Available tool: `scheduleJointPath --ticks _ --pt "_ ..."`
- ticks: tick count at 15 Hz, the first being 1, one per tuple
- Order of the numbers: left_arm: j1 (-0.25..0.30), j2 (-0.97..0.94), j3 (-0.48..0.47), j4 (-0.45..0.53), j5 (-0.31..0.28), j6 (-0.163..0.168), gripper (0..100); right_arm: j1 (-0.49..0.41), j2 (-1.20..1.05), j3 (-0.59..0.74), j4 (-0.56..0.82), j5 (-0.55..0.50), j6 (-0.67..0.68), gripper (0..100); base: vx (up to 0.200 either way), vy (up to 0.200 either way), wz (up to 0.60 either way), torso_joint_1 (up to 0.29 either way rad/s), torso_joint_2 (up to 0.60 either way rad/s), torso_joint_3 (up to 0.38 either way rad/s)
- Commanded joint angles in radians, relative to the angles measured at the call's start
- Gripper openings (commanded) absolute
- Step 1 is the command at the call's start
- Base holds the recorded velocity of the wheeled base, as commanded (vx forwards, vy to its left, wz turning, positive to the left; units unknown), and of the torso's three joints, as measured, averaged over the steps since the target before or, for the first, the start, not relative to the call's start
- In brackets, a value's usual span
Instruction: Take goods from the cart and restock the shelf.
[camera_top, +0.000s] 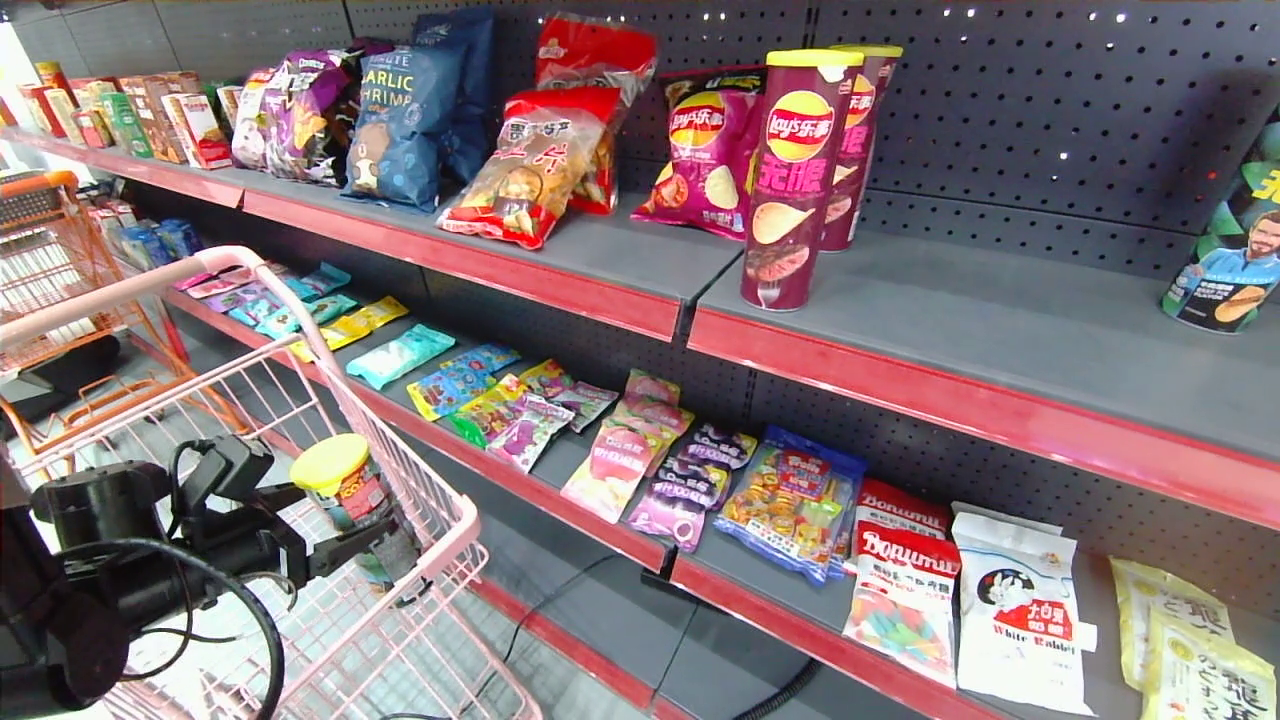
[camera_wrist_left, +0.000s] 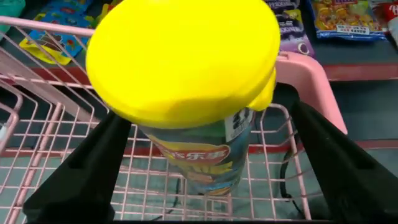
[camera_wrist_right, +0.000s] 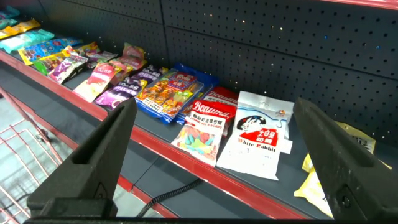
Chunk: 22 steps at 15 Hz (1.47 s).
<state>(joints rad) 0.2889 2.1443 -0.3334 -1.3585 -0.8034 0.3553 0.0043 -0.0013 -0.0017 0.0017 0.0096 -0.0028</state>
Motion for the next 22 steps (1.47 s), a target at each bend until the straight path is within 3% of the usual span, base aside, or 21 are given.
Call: scheduleJointPath --ticks 1,7,12,14,15,20,22 --pt "-0.001 0.022 -0.024 -0.001 -0.007 0.001 100 0.0 0.001 0.0 0.0 0.001 0.0 100 0.0 0.0 0.0 0.0 0.0 0.0" --pt "-0.008 0.043 -0.033 -0.001 -0.007 0.002 100 -0.001 0.001 0.0 0.0 0.001 0.0 100 0.0 0.0 0.0 0.0 0.0 0.0" --pt "-0.068 0.051 -0.056 0.002 -0.005 -0.001 100 0.0 0.001 0.0 0.0 0.001 0.0 100 0.0 0.0 0.0 0.0 0.0 0.0" --pt "-0.068 0.054 -0.072 0.002 -0.003 0.001 100 0.0 0.001 0.0 0.0 0.001 0.0 100 0.0 0.0 0.0 0.0 0.0 0.0" --pt "-0.067 0.059 -0.084 0.002 -0.002 0.001 0 0.0 0.001 0.0 0.0 0.001 0.0 100 0.0 0.0 0.0 0.0 0.0 0.0" --pt "-0.053 0.057 -0.039 -0.001 0.004 -0.003 0 0.0 0.001 0.0 0.0 0.001 0.001 100 0.0 0.0 0.0 0.0 0.0 0.0" --pt "-0.02 0.051 0.005 -0.039 0.012 -0.004 0 0.0 0.001 0.0 0.0 0.001 0.001 100 0.0 0.0 0.0 0.0 0.0 0.0"
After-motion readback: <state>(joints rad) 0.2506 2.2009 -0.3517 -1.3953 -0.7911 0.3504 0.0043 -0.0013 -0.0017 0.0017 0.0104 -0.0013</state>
